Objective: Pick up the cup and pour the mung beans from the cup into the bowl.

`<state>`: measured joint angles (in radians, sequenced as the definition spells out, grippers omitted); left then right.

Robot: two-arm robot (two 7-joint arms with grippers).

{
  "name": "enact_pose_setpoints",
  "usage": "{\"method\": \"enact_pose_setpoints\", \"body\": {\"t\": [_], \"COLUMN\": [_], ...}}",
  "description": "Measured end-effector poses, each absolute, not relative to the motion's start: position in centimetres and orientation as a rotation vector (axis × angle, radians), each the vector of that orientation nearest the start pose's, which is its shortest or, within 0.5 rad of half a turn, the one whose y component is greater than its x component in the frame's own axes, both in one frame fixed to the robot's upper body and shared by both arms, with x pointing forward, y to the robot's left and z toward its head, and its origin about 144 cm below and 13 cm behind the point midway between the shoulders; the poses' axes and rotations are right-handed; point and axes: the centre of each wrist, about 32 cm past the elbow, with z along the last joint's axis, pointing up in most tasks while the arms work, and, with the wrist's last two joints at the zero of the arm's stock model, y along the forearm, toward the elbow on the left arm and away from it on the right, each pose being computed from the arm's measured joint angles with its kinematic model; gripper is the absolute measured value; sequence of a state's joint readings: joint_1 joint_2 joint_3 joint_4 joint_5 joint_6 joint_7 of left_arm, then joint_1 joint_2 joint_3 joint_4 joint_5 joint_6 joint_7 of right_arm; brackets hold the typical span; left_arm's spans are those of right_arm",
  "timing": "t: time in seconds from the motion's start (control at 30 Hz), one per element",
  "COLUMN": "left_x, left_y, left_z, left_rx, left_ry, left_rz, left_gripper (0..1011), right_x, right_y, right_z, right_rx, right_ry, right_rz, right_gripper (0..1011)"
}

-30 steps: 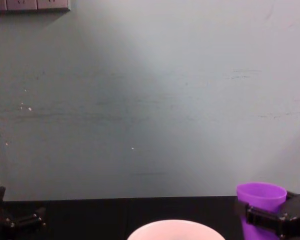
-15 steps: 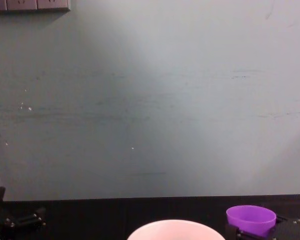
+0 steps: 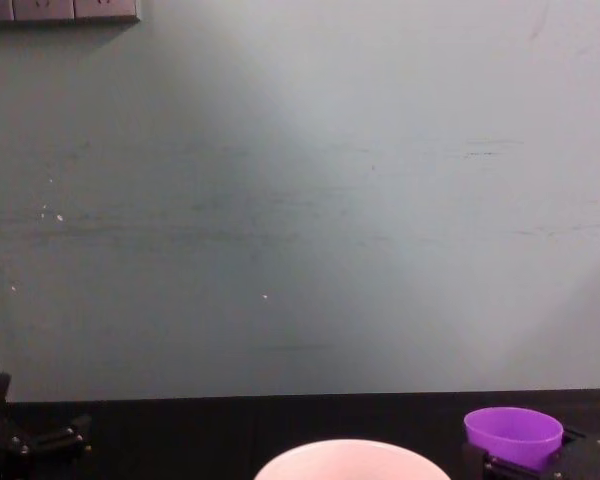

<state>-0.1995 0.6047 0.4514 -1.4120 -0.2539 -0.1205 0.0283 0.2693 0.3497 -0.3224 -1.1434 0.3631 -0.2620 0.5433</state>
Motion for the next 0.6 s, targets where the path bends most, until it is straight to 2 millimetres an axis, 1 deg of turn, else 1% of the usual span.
{"method": "enact_pose_setpoints", "body": {"t": [0.6], "left_x": [48.86], "left_y": [30.97], "left_z": [113.98], "left_rx": [0.305], "left_ry": [-0.285], "left_rz": [1.248], "left_gripper": [1000], "right_x": [51.78], "right_y": [-28.81], "right_z": [109.56], "right_rx": [-0.036], "right_ry": [-0.042], "right_rz": [-0.889], "right_gripper": [743]}}
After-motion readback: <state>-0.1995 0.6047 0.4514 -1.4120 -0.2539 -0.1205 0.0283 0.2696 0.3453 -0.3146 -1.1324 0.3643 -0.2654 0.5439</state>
